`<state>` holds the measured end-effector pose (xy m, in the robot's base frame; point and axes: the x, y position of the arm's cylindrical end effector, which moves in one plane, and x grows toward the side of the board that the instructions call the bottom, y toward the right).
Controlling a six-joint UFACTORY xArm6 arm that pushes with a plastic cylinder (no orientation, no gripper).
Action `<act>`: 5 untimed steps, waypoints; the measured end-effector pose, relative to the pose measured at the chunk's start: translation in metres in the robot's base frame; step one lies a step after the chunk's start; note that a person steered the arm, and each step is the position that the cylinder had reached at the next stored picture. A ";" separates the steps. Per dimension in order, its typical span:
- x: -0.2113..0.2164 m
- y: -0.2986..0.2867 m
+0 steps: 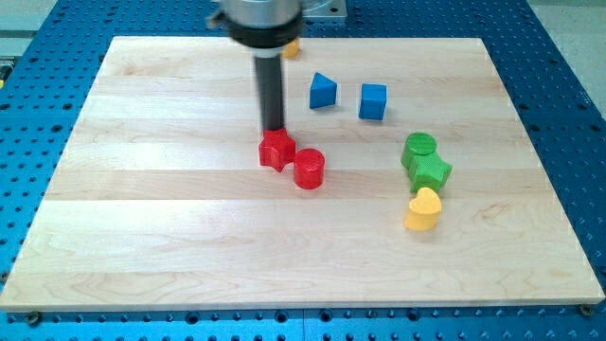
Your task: Move the red blocks diagonal to each other
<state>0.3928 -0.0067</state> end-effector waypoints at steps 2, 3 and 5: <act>0.049 -0.004; 0.025 -0.095; 0.020 -0.228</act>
